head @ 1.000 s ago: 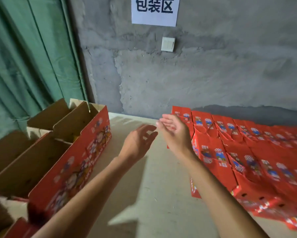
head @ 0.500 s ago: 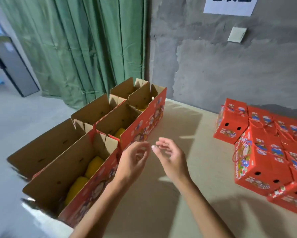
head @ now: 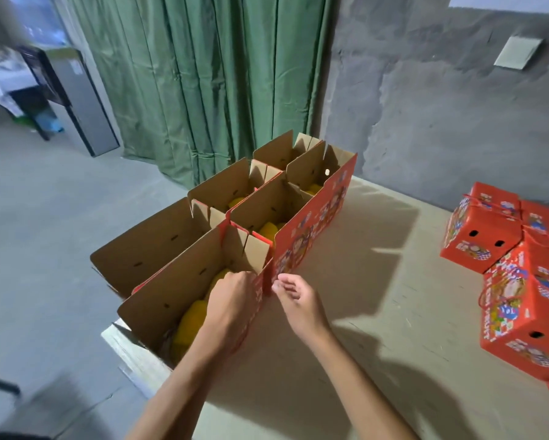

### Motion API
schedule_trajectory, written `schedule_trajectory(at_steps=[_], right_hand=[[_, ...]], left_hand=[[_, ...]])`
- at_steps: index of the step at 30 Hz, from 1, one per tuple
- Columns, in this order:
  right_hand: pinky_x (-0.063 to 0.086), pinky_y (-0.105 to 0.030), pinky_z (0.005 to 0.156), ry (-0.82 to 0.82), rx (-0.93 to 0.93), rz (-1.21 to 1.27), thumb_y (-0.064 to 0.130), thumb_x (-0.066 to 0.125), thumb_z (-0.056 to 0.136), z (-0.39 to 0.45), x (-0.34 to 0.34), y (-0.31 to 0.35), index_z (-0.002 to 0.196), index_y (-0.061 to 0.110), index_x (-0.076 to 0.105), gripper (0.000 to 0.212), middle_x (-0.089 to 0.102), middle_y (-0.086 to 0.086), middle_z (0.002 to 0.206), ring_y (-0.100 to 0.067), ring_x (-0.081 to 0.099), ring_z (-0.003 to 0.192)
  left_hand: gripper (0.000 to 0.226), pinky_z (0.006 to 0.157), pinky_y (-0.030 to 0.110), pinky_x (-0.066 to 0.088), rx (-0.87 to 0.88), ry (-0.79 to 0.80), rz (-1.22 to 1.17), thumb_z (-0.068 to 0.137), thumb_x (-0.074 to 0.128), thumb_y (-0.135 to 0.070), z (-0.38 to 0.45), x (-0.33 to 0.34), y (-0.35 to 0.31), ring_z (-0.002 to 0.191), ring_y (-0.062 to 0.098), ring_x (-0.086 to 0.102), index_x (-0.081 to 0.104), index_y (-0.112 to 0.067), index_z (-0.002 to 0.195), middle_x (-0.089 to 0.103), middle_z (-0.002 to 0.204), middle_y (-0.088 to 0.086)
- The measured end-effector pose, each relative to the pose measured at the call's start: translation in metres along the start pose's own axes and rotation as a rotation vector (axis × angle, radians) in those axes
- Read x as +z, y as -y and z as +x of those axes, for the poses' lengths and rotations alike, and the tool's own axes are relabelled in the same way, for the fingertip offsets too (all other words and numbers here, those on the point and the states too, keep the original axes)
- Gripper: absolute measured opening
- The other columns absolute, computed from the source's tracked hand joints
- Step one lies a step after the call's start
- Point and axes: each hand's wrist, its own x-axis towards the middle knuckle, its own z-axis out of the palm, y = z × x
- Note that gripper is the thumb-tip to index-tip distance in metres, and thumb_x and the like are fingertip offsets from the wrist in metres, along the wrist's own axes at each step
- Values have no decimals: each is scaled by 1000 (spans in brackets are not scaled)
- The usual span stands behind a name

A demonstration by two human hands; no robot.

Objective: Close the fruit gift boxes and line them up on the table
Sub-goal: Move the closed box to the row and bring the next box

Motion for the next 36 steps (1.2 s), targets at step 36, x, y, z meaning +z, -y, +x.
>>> schedule_trajectory(at_steps=[36], right_hand=[[40, -36, 66, -474, 462, 239, 36, 70, 90, -53, -128, -69, 88, 1, 69, 35, 59, -10, 75, -22, 54, 71]], left_hand=[[17, 62, 30, 60, 823, 67, -298, 96, 68, -14, -95, 53, -67, 85, 19, 69, 76, -10, 110, 75, 103, 3]])
